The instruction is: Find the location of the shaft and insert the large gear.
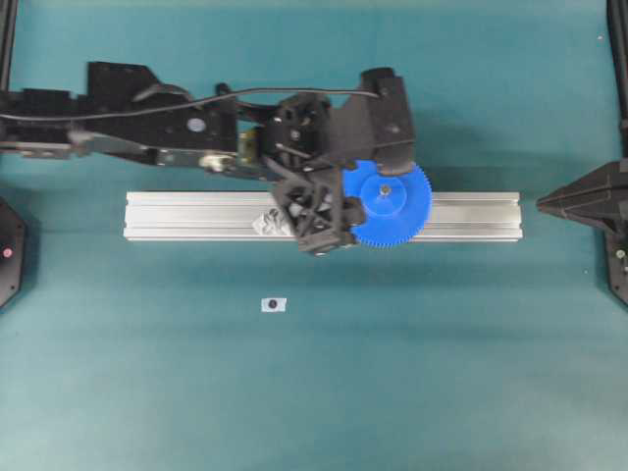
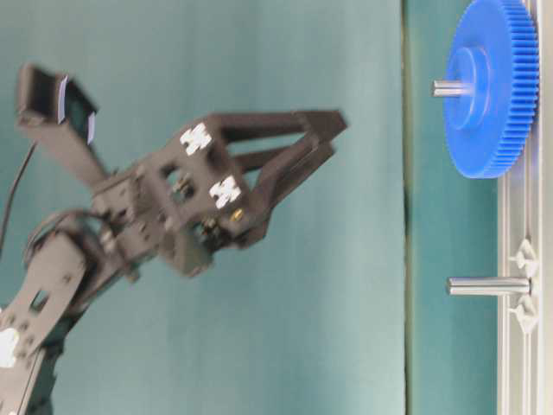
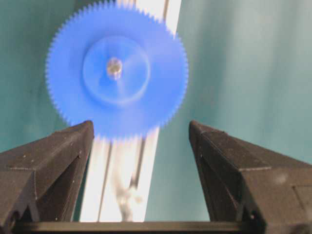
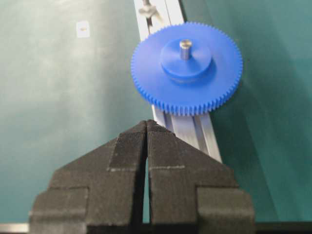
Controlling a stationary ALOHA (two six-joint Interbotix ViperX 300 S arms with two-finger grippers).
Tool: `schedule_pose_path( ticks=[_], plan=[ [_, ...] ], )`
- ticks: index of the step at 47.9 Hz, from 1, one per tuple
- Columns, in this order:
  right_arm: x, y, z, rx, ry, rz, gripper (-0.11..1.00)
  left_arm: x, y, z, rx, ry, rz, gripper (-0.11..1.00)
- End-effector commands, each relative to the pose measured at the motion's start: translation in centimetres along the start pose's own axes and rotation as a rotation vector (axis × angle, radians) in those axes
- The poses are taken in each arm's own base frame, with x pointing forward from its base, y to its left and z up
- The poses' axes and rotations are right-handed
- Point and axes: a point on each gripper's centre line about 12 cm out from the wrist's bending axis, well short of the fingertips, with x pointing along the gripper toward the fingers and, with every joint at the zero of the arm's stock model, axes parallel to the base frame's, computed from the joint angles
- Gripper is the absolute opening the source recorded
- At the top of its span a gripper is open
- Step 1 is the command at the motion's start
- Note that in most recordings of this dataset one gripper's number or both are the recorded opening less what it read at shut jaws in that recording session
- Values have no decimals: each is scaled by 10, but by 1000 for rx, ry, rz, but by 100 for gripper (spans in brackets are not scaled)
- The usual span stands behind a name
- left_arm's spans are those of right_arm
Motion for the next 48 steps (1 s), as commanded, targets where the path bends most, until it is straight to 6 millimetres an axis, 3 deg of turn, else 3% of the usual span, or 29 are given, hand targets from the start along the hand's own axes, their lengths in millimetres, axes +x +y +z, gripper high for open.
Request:
schedule_pose_path(
  ticks=[1, 12, 29, 48],
  plan=[
    [-1, 1, 6, 10, -11, 0, 1, -25, -3, 9, 0, -52, -6, 77],
    [-1, 0, 5, 8, -9, 0, 1, -43, -4, 5, 10, -73, -10, 72],
    [-1, 1, 6, 8, -11, 0, 1, -53, -5, -8, 12, -58, -13, 40],
    [-1, 0, 5, 8, -9, 0, 1, -82, -4, -27, 8, -162, -23, 39]
  ],
)
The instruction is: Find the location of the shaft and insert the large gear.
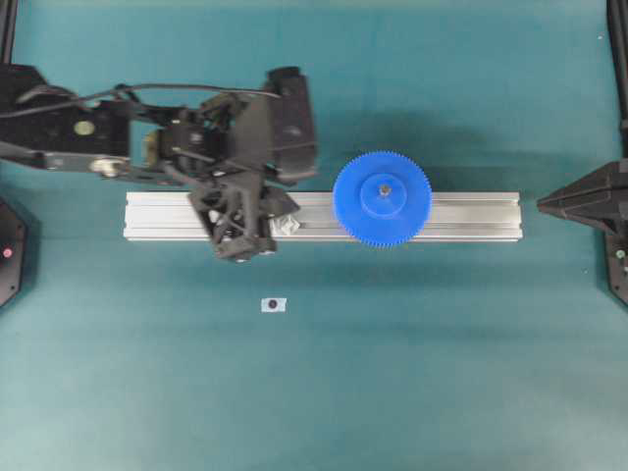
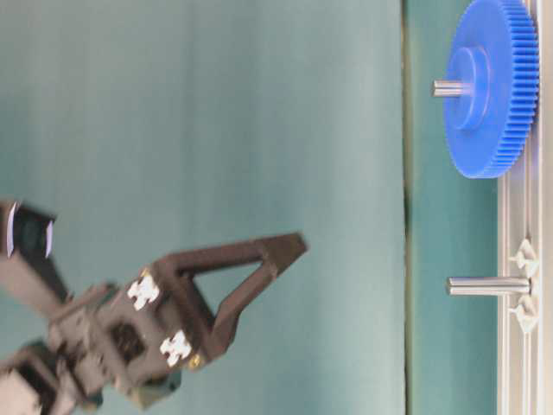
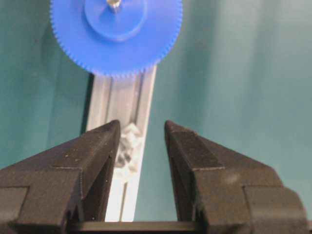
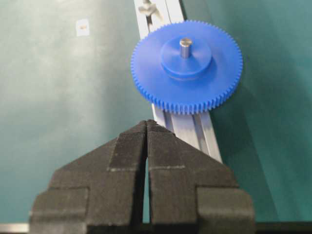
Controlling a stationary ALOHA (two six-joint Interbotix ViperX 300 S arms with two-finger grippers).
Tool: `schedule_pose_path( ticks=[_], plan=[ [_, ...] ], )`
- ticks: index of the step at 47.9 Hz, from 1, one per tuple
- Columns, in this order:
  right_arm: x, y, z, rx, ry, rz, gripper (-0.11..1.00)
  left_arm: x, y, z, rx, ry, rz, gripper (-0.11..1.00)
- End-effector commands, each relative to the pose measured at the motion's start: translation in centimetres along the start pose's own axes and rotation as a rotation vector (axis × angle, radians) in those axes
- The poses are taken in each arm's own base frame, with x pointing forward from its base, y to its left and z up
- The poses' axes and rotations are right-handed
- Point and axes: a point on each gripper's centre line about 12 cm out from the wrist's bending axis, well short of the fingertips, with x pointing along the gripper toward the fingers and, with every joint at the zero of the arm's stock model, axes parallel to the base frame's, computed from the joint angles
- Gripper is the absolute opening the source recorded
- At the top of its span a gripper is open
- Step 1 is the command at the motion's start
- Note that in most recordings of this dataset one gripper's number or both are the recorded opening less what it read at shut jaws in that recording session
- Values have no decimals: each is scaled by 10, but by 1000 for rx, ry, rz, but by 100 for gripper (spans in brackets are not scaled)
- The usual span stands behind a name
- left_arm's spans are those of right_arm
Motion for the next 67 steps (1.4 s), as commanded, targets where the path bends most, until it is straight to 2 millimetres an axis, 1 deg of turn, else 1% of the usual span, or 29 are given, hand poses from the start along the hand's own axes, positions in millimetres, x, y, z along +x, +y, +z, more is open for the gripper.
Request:
schedule_pose_path(
  ticks=[1, 8, 14, 22, 34, 41, 52, 67],
  plan=[
    [0, 0, 5, 8, -8, -1, 1, -16, -2, 6, 7, -75, -8, 40],
    [0, 0, 5, 8, -11, 0, 1, -22, -1, -6, 6, -90, -9, 40],
    [0, 0, 5, 8, -11, 0, 1, -29, -1, -10, 6, -115, -12, 40],
    [-1, 0, 6, 7, -12, -1, 1, -34, -1, -16, 3, -143, -17, 40],
    [-1, 0, 5, 8, 0, -1, 1, -43, -2, -20, 3, -261, -31, 40],
    [-1, 0, 5, 7, 0, -2, 1, -47, -3, -26, 6, -323, -40, 40],
    [-1, 0, 4, 7, 1, -2, 1, -47, -4, -32, 8, -318, -43, 40],
    [0, 0, 3, 7, 1, -2, 1, -43, -4, -34, 13, -317, -42, 39]
  ],
)
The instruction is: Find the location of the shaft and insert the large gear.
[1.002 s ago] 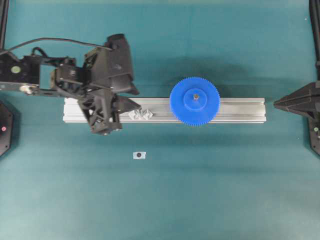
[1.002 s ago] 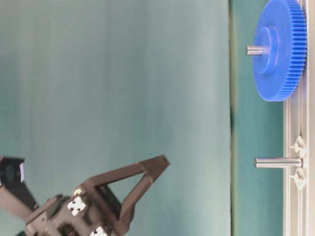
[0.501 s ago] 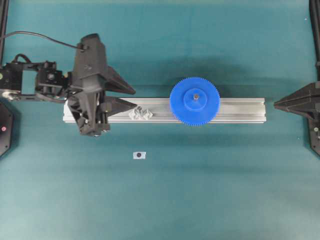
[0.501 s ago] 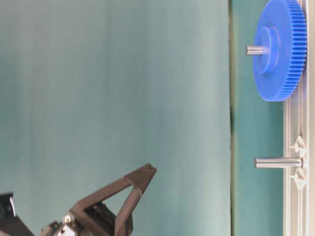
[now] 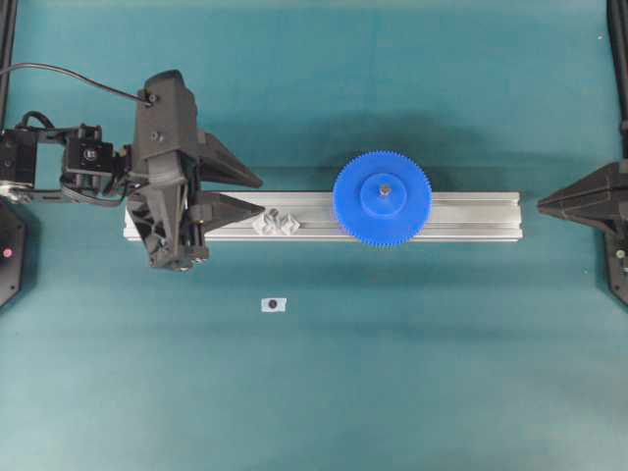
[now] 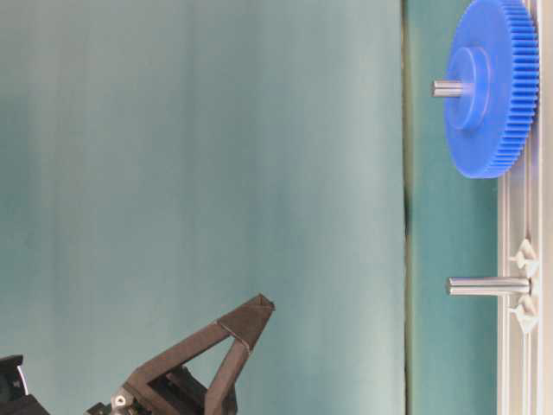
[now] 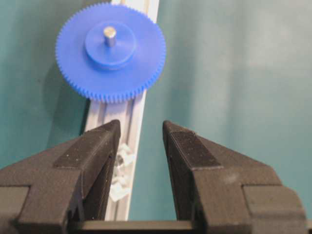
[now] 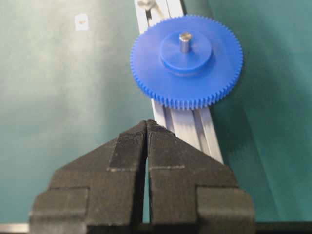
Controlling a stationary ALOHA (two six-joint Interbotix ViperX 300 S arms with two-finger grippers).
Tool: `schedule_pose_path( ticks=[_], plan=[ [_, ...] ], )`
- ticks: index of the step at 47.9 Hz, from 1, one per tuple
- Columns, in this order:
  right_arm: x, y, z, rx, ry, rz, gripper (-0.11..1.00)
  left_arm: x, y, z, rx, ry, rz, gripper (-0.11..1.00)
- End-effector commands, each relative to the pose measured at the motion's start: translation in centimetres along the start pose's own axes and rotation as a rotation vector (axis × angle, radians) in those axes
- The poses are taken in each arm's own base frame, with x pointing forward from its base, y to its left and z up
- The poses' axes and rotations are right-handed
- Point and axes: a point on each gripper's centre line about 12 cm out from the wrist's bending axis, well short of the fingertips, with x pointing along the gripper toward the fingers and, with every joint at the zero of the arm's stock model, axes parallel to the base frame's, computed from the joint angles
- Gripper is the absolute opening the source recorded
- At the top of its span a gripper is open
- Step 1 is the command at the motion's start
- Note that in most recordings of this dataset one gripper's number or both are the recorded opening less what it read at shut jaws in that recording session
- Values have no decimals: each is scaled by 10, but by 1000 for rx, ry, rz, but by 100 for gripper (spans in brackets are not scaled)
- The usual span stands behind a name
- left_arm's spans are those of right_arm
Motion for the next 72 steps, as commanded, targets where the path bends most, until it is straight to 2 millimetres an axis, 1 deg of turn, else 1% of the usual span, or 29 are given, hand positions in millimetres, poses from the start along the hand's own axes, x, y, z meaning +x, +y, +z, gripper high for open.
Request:
schedule_pose_path(
  ticks=[1, 28, 39, 72],
  plan=[
    [-1, 0, 5, 8, -14, 0, 1, -1, -2, 6, 6, -23, -6, 39],
    [-1, 0, 5, 10, -17, 1, 1, 1, -2, 4, 8, -15, -5, 39],
    [-1, 0, 5, 8, -18, 1, 1, 1, -2, -1, 8, -3, -6, 39],
    [-1, 0, 5, 8, -18, 1, 1, 1, -2, -1, 7, -3, -6, 39]
  ],
)
